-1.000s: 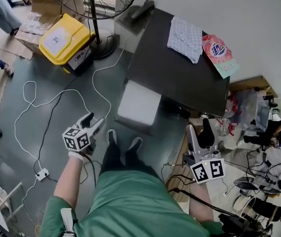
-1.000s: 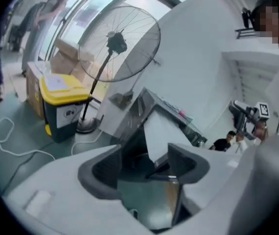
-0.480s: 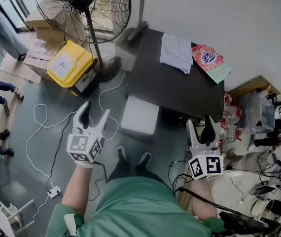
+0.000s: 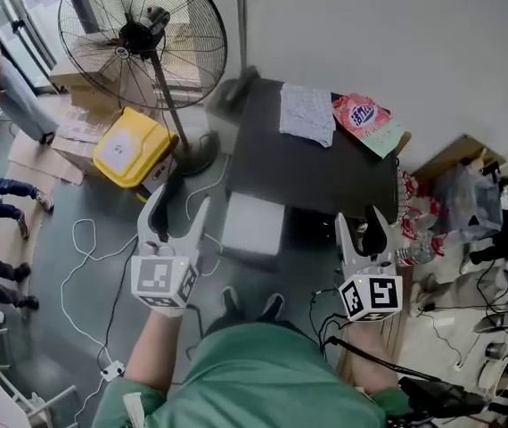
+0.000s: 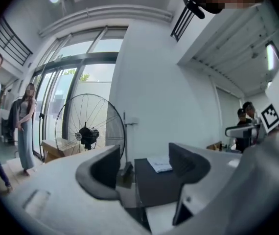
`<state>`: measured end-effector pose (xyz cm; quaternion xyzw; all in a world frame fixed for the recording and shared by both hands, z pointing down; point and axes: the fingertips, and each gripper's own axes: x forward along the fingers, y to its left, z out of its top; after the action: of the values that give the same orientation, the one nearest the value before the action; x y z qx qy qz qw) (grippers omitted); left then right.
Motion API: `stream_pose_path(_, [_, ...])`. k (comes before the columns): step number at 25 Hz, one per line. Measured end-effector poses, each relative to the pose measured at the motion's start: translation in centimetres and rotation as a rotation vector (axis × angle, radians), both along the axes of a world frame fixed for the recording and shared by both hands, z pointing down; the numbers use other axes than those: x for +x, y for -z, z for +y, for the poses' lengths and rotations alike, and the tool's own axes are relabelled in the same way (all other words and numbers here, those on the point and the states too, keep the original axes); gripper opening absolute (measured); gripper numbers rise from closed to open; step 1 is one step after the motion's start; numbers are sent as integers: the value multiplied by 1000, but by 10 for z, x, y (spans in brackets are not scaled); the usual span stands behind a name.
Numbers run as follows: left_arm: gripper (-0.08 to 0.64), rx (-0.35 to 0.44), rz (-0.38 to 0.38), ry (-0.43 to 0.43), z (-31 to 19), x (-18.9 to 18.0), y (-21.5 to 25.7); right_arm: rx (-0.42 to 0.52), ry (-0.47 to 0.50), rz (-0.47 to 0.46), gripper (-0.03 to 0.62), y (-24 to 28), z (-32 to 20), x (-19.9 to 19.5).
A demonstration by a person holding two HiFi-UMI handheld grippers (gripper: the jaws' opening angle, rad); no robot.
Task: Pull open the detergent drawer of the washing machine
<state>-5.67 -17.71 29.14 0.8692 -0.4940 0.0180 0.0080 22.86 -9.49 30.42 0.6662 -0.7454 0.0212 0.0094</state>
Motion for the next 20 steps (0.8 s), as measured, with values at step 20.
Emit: stream_pose_path(20, [189,74,-52,16,13,25,17,98,8,86,170,27,2,9])
